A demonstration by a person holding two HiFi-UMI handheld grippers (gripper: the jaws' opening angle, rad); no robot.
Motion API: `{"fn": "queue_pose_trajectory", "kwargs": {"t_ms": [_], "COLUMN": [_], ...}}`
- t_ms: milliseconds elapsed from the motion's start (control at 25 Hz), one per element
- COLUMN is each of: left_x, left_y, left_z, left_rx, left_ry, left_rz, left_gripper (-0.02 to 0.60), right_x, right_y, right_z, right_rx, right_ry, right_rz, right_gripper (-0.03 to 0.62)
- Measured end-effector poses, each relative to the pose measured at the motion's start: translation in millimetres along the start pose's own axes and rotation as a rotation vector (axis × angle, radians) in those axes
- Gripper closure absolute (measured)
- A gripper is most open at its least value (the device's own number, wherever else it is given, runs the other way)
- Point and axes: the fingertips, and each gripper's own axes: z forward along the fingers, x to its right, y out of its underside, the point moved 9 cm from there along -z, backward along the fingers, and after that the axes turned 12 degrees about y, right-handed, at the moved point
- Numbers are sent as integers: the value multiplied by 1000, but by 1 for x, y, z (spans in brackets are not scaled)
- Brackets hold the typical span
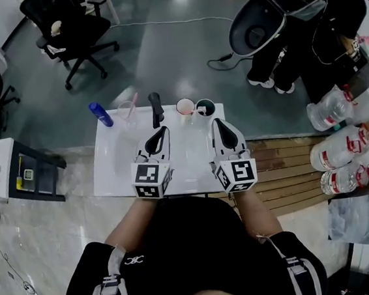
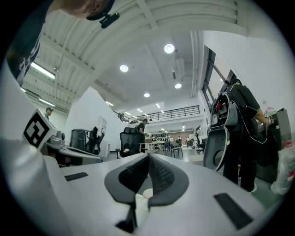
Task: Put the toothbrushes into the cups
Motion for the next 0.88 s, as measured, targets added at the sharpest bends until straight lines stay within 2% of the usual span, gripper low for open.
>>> {"fn": "queue_pose_trajectory", "kwargs": {"t_ms": [520, 880], "left_x": [5, 8], "left_y": [1, 1], "left_z": [-4, -3], "left_rx": [-28, -34], "left_ry": [2, 10], "left_rz": [12, 24], "left_gripper": [568, 568], "right_x": [-10, -14], "right_y": [15, 17], "right_z": [-9, -12], "right_rx": [-72, -50], "right_ry": [-8, 2], "right_rz": [42, -34], "right_gripper": [580, 580]}}
